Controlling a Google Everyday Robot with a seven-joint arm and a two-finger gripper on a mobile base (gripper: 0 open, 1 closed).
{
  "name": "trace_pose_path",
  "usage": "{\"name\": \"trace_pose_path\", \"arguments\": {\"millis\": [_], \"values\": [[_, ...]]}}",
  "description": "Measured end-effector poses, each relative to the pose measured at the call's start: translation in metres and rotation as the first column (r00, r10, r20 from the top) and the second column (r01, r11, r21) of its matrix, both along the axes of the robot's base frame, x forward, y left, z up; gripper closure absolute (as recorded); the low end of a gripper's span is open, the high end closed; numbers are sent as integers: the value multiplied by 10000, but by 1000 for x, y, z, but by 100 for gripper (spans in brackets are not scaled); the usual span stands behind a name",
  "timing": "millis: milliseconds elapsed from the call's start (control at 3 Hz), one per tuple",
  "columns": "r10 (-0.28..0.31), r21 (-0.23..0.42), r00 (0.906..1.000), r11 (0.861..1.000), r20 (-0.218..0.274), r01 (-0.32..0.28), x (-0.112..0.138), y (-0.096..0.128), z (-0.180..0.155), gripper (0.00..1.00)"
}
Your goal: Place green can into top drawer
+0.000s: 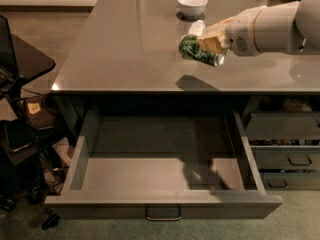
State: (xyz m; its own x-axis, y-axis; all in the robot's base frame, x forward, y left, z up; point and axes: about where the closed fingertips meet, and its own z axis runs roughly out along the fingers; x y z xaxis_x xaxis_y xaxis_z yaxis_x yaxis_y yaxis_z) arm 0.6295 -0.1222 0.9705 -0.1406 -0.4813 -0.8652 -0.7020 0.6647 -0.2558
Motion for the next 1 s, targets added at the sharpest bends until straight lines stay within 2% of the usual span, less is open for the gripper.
{"name": "trace_pose_path", "arguments": {"millis": [333, 667, 1000], "values": [[-1, -20, 10000, 10000, 1, 1, 0, 0, 0, 100], [-24, 13, 9999, 10000, -129, 24, -35, 7, -4, 100], [63, 157, 10000, 9999, -41, -62, -99, 37, -4, 100]]}}
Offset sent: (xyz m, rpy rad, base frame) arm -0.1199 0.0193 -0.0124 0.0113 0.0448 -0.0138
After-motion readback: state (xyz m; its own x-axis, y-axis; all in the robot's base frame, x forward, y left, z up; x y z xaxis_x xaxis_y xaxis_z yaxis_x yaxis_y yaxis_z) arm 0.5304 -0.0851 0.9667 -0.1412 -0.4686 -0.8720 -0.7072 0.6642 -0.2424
